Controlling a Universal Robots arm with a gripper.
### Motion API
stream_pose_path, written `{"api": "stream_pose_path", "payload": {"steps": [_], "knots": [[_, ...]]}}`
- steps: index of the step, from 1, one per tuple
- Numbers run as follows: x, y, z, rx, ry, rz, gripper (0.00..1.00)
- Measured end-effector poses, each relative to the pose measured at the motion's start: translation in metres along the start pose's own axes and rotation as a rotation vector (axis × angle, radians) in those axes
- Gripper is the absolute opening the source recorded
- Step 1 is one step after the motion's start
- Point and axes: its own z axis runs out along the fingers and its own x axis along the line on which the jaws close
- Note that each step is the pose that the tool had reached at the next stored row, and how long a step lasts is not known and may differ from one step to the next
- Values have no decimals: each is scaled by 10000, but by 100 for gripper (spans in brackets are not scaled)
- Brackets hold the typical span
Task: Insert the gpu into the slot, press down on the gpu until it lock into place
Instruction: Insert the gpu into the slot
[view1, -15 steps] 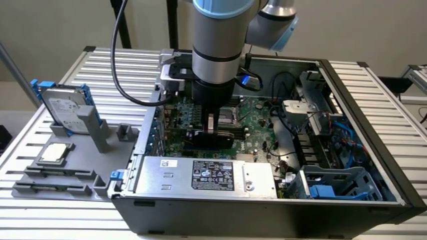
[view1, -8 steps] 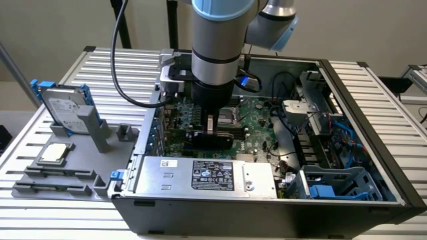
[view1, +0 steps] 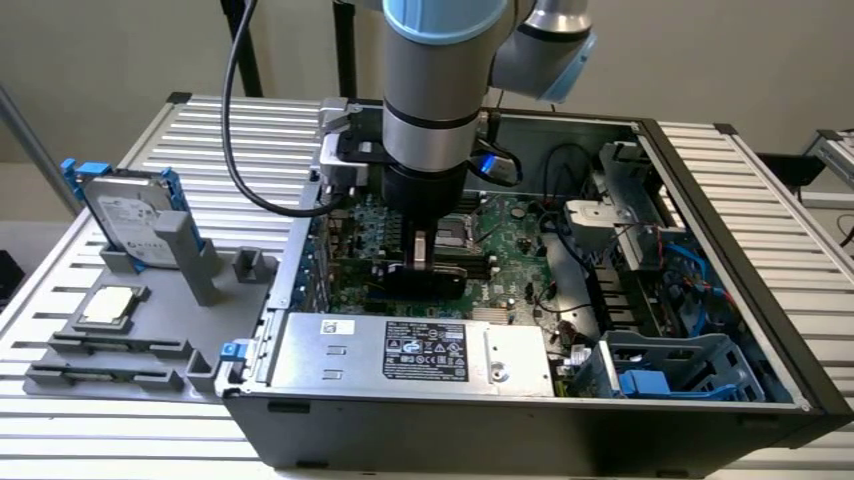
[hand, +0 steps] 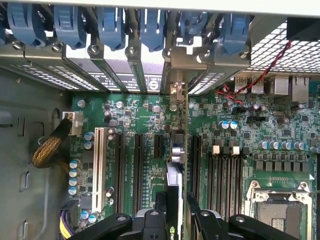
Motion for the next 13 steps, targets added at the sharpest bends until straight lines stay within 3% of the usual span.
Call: {"api": "stream_pose_path", "payload": {"steps": [3,4,6,13], "knots": [[-2,0,4,2,-11,-1,26],[-4,-2,13,17,-40,-2,26],[-2,-1,-21,-2,-8,-1,34],[-15,6,-328,-42,-4,2,34]]}}
